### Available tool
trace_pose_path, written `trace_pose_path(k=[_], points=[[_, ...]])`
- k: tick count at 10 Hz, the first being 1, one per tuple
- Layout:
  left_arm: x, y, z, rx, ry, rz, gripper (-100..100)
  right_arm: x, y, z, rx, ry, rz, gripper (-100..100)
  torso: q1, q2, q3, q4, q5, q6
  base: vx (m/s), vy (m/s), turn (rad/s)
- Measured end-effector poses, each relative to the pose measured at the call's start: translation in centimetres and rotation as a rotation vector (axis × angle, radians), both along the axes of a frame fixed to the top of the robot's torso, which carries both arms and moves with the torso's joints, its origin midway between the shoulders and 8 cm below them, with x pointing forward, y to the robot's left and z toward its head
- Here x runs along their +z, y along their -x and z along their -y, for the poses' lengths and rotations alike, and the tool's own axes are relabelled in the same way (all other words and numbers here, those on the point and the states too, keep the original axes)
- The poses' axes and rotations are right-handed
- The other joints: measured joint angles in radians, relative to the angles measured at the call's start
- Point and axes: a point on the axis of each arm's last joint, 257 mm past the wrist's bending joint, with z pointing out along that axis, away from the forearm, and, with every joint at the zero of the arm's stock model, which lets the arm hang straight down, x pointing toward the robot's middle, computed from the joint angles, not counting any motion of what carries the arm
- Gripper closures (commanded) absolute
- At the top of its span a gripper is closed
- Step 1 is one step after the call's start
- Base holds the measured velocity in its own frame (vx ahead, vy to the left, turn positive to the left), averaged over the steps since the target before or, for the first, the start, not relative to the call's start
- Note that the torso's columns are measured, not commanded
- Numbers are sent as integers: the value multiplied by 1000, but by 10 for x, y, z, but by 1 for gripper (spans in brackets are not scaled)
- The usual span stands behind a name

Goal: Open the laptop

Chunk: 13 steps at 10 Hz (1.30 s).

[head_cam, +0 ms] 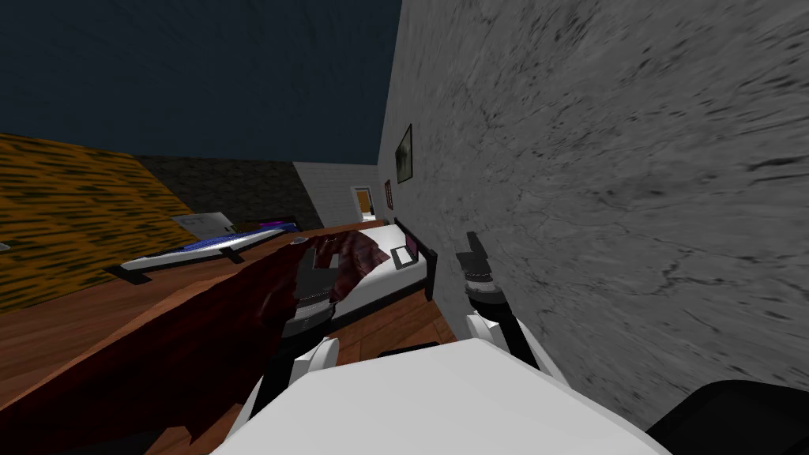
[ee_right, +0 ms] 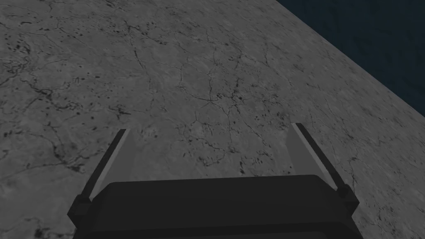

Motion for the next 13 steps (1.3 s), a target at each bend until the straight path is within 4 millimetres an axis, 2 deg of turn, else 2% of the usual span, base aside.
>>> trace_pose_path(k=[2, 9, 10, 11, 13], points=[[0, 0, 0, 0, 0, 0, 0, 0, 0, 0, 0, 0, 0, 0, 0, 104, -209, 105, 0, 0, 0, 0, 0], [0, 0, 0, 0, 0, 0, 0, 0, 0, 0, 0, 0, 0, 0, 0, 618, -1234, 617, 0, 0, 0, 0, 0], [0, 0, 0, 0, 0, 0, 0, 0, 0, 0, 0, 0, 0, -100, 0, 691, -1382, 691, 0, 0, 11, 6, 41], [0, 0, 0, 0, 0, 0, 0, -3, -3, -2, 0, 30, -11, -100, 0, 725, -1451, 724, 0, 0, 14, 10, 53], [0, 0, 0, 0, 0, 0, 0, -14, -11, -8, -14, 118, -45, -100, 1, 736, -1476, 736, 0, 0, 24, 19, 96]])
